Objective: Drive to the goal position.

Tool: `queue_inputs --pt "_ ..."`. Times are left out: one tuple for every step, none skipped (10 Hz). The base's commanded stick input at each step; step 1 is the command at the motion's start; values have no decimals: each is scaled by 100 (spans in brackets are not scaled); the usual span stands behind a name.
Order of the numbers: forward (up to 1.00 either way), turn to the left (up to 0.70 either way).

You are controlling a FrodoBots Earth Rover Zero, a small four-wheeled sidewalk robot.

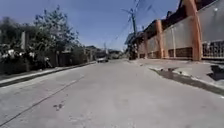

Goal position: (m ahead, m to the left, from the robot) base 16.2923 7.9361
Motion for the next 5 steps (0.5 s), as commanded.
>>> queue_inputs --pt "100 2" --pt "100 2" --pt "100 2" --pt "100 2" --pt "100 2"
